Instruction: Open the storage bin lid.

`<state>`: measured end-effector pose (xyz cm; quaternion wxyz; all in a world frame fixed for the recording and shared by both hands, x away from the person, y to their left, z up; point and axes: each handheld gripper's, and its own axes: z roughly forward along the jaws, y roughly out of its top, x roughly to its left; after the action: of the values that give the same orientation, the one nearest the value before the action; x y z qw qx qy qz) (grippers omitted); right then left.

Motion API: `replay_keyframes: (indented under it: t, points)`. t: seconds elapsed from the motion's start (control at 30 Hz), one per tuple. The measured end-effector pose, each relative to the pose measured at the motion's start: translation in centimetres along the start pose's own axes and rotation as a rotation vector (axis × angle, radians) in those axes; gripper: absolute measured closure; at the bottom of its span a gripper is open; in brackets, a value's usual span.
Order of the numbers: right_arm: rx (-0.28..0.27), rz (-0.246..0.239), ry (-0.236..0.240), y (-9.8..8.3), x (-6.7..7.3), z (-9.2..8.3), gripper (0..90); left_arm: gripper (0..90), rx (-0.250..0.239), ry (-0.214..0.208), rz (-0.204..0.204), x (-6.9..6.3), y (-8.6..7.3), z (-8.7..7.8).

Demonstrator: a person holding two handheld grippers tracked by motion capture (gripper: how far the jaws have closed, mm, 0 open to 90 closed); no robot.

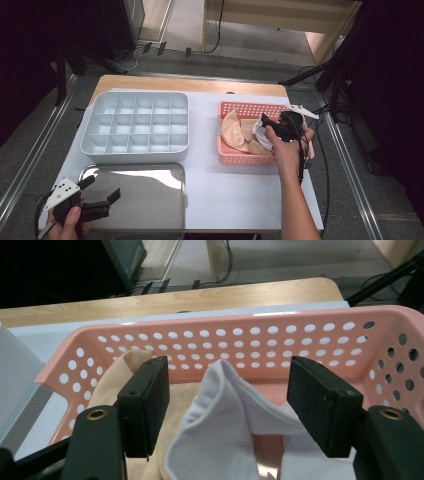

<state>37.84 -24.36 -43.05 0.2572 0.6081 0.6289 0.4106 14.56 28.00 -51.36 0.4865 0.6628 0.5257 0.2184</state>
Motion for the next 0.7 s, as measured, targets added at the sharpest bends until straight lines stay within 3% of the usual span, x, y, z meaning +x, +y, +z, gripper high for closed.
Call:
replay_keyframes:
  t: [0.27, 0.47, 0.6, 0.7]
  points:
    - [0.119, -0.02, 0.07, 0.8, -1.1, 1.9, 17.9, 0.0, 0.003, 0.001, 0.002, 0.0, 0.0, 0.0]
    - [0.235, -0.021, 0.064, 0.8, -1.5, 3.4, 14.5, 0.0, 0.009, -0.002, 0.002, 0.0, -0.1, 0.1]
    - [0.298, -0.057, 0.053, 0.8, -1.4, 4.4, 14.3, 0.0, 0.01, -0.004, 0.002, 0.0, -0.1, 0.1]
    - [0.357, -0.045, 0.043, 0.7, -1.6, 5.3, 14.3, 0.0, 0.009, -0.007, 0.003, -0.1, -0.1, 0.1]
